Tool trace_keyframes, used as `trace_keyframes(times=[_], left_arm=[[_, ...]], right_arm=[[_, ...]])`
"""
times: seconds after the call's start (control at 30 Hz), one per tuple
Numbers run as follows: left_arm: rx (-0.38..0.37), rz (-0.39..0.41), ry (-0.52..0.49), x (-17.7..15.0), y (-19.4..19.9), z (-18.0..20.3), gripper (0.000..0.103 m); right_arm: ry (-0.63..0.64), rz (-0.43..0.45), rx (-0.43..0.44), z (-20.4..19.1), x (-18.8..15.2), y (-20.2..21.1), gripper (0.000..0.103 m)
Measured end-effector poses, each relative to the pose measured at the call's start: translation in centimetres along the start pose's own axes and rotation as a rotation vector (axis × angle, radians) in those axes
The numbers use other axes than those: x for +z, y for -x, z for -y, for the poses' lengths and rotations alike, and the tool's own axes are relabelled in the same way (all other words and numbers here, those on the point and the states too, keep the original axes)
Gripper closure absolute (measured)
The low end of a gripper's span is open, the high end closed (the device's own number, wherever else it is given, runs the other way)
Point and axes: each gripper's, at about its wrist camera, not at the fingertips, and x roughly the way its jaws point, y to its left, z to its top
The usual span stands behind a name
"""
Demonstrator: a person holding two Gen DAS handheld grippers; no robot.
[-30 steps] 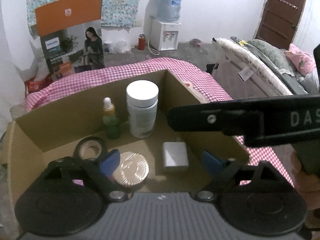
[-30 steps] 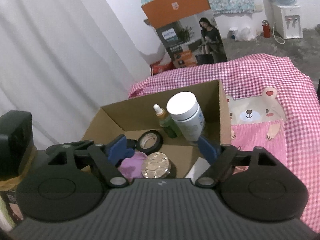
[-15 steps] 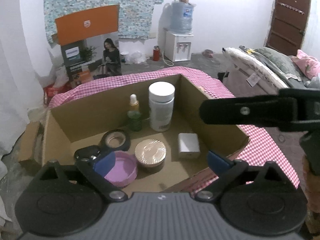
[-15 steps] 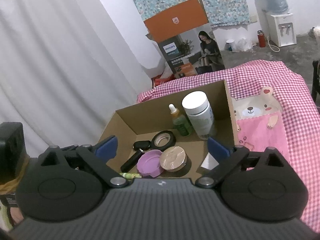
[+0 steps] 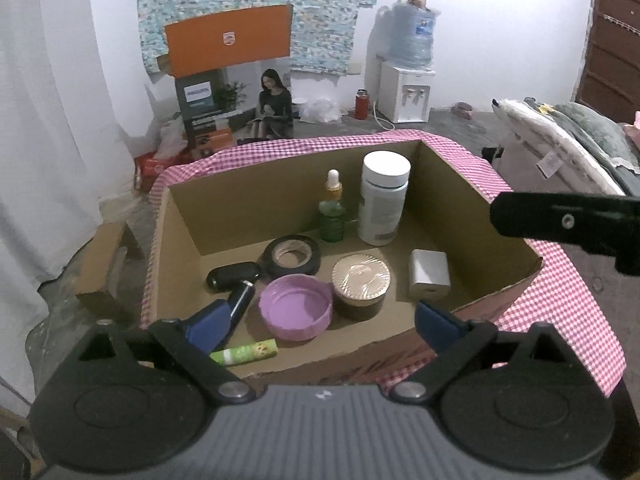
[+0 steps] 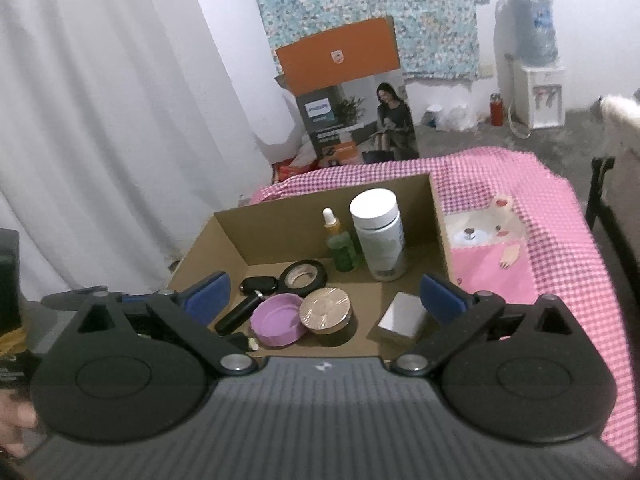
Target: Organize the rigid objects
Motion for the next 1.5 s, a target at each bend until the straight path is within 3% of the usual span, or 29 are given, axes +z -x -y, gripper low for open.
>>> trace_keyframes(times=[0.27, 0.5, 0.87, 0.93, 1.13, 1.2, 1.33, 1.5], left_arm=[[0.014, 0.02, 0.01, -0.6, 1.2, -0.9, 0.003], [0.019, 0.046, 0.027, -1.0, 2.6, -1.4, 0.0], [0.151, 0.123, 0.007, -1.5, 4.8, -0.6, 0.0], [0.156, 0.146, 0.001, -1.6, 5.2, -0.4, 0.0], [0.115, 0.177, 0.038, -2.0, 5.5, -0.3, 0.0], [0.105, 0.161, 0.059, -2.1, 5.3, -0.5, 0.0], [0.103, 0.075, 0.085, -2.2, 4.1, -0.9, 0.0], [0.137, -0.025, 0.12, -2.0, 2.5, -1.5, 0.0]], right_arm=[[0.094, 0.048, -0.091, -2.6, 0.1, 1.4, 0.001], [0.167, 0.11, -0.226, -4.2, -0.3, 2.8, 0.001], [0.237, 0.21, -0.456, -5.4, -1.2, 5.8, 0.001], [0.231, 0.21, -0.437, -5.1, -1.1, 6.4, 0.001], [0.105, 0.282, -0.264, -2.5, -1.5, 8.2, 0.001], [0.095, 0.281, -0.265, -2.2, -1.8, 8.0, 0.001], [0.139, 0.195, -0.276, -2.4, -2.9, 6.1, 0.001], [0.074, 0.03, -0.254, -1.7, -4.2, 2.3, 0.001]])
